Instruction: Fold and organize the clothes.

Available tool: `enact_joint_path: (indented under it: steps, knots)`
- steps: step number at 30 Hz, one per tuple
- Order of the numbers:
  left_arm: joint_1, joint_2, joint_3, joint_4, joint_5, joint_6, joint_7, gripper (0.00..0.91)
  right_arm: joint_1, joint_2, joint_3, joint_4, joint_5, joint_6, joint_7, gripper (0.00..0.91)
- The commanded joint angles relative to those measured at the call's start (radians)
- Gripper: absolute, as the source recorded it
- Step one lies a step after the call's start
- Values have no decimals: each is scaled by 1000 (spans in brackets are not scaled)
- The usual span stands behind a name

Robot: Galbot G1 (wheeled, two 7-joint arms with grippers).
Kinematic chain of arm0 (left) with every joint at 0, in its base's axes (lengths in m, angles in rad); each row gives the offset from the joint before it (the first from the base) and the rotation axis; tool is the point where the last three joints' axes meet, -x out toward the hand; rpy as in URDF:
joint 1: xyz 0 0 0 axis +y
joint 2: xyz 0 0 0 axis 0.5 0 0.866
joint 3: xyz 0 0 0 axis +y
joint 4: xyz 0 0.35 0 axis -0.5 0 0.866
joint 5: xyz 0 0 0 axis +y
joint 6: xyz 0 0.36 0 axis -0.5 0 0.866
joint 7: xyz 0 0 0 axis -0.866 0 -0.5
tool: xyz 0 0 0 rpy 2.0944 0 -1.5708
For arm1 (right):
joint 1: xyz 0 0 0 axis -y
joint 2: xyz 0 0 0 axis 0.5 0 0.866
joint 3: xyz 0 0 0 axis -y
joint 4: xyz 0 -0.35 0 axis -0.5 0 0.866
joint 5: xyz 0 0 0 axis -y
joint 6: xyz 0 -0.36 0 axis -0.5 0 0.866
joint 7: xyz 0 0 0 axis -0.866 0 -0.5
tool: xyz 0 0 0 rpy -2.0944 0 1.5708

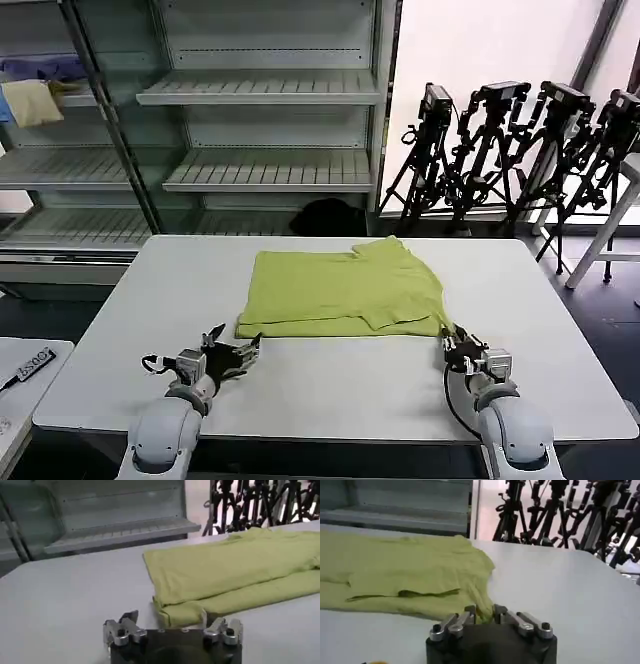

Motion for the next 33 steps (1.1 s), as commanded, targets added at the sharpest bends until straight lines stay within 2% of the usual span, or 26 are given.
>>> enact_joint_path:
  steps: [1, 11, 21, 27, 33]
  knots:
    - [6, 1, -3, 4, -2, 2, 14, 10, -4, -1, 2, 2, -1, 0, -2, 0]
    - [9, 4, -3, 3, -6, 1, 7, 0, -9, 0, -2, 19, 4, -1, -4, 0]
    - [28, 10, 1, -15, 10, -39, -6, 0, -36, -3, -2, 60, 40, -11, -6, 0]
    - [115, 40, -50, -118, -34, -34, 3, 0, -126, -24, -2, 177, 142, -27, 14, 0]
    - [242, 89, -131, -285, -132, -9, 19, 0, -257, -31, -18, 286, 171, -28, 45, 0]
